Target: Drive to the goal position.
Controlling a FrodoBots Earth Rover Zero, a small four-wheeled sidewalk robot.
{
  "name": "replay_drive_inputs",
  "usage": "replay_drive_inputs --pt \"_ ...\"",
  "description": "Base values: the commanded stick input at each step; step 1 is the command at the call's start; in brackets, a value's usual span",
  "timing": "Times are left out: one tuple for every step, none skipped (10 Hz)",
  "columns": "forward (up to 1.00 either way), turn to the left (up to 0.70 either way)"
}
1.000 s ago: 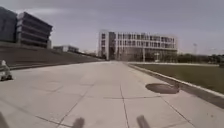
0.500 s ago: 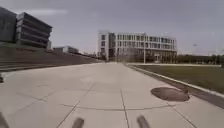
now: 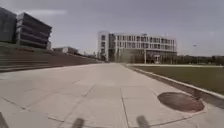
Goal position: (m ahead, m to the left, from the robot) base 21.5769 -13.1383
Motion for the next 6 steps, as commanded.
replay_drive_inputs --pt "0.7 0.0" --pt "0.7 0.0" --pt "0.7 0.0" --pt "0.7 0.0" --pt "0.7 0.0" --pt "0.7 0.0"
